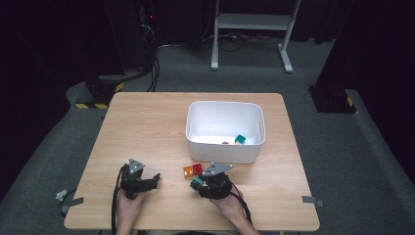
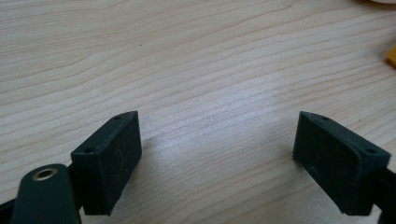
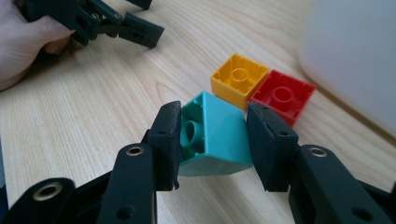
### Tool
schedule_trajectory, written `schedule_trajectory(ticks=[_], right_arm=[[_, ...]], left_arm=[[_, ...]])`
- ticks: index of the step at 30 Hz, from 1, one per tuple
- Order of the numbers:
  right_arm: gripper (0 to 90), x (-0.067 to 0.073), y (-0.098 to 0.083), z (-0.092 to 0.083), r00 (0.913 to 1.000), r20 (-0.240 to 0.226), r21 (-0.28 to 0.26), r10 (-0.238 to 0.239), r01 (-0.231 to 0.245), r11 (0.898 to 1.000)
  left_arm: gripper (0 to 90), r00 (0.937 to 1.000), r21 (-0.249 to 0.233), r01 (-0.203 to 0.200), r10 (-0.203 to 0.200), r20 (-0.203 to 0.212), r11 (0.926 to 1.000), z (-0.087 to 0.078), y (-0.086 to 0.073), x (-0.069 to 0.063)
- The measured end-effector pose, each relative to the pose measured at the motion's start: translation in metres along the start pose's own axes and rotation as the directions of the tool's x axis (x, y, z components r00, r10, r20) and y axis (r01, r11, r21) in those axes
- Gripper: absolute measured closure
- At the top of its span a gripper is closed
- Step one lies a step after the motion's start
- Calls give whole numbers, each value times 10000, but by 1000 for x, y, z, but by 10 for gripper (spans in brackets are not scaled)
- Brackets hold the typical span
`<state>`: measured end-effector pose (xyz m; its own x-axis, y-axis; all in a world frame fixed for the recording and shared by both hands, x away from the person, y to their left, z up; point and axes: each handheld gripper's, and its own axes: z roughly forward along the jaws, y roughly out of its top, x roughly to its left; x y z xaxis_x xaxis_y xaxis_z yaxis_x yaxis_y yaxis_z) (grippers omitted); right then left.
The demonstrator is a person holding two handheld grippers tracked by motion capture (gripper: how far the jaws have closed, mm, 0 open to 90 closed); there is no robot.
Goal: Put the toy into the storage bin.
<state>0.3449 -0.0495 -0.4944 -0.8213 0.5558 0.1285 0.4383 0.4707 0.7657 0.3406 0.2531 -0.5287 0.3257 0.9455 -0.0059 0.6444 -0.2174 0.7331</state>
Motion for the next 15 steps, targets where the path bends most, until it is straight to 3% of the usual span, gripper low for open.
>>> schedule_trajectory(ticks=[6, 15], right_arm=[[573, -8, 4, -15, 9997, -19, -297, 259, -259, 9992], [573, -16, 16, -41, 9998, 188, -670, 121, -108, 9977]], left_arm=[[155, 10000, -2, 0, 0, -3, 10000, 0, 0, 0], [155, 10000, 1, 6, -6, 2, 10000, 0, 0, 0]])
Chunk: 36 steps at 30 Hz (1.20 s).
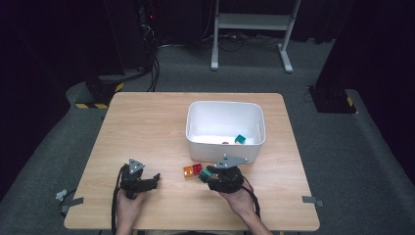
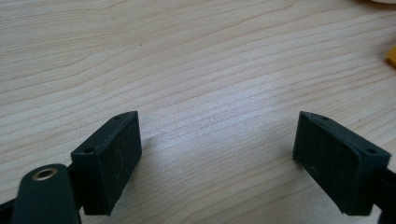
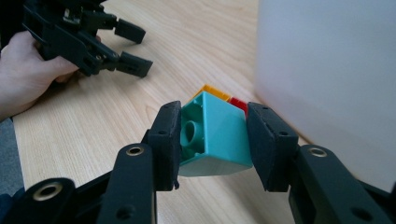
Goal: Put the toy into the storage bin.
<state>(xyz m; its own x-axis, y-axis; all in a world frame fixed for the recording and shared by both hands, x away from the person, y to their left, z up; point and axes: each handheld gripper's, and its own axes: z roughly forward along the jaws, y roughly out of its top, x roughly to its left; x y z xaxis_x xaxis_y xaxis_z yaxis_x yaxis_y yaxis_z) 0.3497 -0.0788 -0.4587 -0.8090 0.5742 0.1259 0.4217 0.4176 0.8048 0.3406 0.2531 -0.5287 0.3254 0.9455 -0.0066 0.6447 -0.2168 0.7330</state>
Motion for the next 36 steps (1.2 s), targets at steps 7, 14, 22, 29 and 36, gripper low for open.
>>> schedule_trajectory(ticks=[7, 14, 22, 29, 36], right_arm=[[572, -8, 15, -20, 9999, -79, -392, 94, -97, 9992], [573, -16, 31, -35, 9998, -134, -587, 117, -125, 9982], [573, -25, 47, -51, 9994, -138, -701, 329, -338, 9970], [572, -33, 59, -60, 9992, 178, -791, 367, -352, 9962], [572, -48, 71, -66, 9966, 508, -995, 653, -600, 9932]], left_arm=[[155, 10000, -6, 7, -7, -2, 10000, 0, 0, 0], [155, 10000, -6, -3, 3, -7, 10000, 0, 0, 0], [155, 10000, -10, 15, -15, -3, 10000, 0, 0, 0], [154, 10000, -5, 11, -11, -4, 10000, 0, 0, 0], [155, 10000, -9, 15, -15, -4, 10000, 0, 0, 0]])
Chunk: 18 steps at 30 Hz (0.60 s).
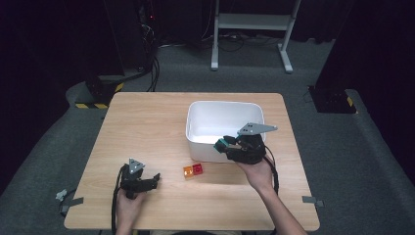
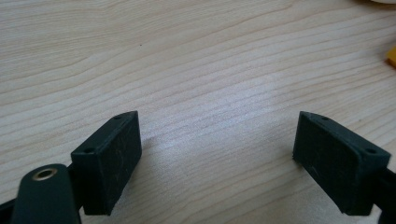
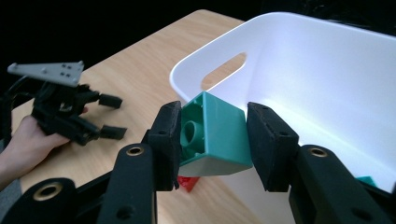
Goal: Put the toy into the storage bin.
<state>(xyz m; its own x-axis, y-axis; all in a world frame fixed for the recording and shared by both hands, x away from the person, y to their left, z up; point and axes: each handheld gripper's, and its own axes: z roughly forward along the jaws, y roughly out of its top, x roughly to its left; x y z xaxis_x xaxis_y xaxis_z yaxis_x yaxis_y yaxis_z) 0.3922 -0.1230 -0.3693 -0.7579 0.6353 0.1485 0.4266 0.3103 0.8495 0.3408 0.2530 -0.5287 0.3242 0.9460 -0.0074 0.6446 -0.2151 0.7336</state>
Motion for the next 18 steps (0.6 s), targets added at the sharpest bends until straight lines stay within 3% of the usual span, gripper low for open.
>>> schedule_trajectory(ticks=[9, 18], right_arm=[[572, -17, 17, 1, 9982, 536, -131, 257, -250, 9996], [571, -31, 21, 11, 9943, 964, 145, 464, -480, 9987]], left_arm=[[155, 10000, 0, -1, 1, 0, 10000, 0, 0, 0], [155, 10000, 2, -2, 2, 0, 10000, 0, 0, 0]])
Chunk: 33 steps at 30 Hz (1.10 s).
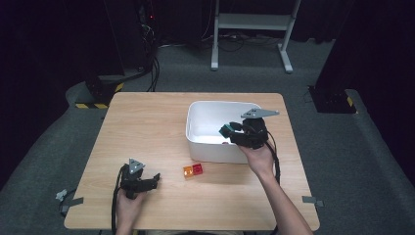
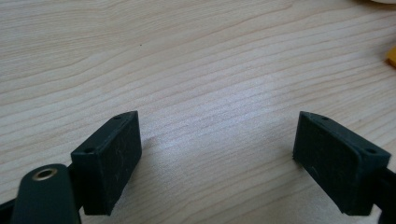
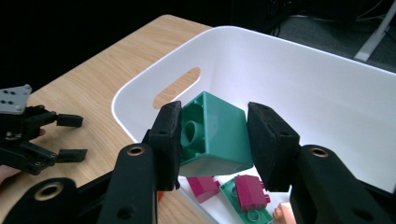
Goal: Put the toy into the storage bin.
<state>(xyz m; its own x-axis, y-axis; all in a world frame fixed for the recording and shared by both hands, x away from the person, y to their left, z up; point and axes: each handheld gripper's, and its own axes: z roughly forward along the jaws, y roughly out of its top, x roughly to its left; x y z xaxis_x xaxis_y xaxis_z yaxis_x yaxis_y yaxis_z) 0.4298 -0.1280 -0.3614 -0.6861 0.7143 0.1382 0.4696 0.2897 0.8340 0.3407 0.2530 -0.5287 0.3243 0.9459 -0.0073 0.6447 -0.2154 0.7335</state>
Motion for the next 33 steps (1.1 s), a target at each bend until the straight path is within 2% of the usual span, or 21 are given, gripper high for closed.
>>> schedule_trajectory(ticks=[6, 20, 25, 28, 33], right_arm=[[570, -8, 1, 7, 9993, 230, 148, 284, -288, 9995], [561, -21, 2, 24, 9958, 775, 574, 481, -526, 9970], [473, -24, -1, 30, 9954, 774, 888, 569, -637, 9940], [465, -22, -1, 27, 9958, 745, 753, 529, -585, 9954], [466, -9, -5, 15, 9984, 462, 277, 322, -335, 9991]], left_arm=[[155, 10000, -1, -1, 1, 2, 10000, 0, 0, 0], [154, 10000, -1, -1, 1, 2, 10000, 0, 0, 0], [155, 10000, -4, -11, 11, 0, 10000, 0, 0, 0], [155, 10000, -6, -9, 9, 0, 10000, 0, 0, 0], [155, 10000, -2, -13, 13, -2, 10000, 0, 0, 0]])
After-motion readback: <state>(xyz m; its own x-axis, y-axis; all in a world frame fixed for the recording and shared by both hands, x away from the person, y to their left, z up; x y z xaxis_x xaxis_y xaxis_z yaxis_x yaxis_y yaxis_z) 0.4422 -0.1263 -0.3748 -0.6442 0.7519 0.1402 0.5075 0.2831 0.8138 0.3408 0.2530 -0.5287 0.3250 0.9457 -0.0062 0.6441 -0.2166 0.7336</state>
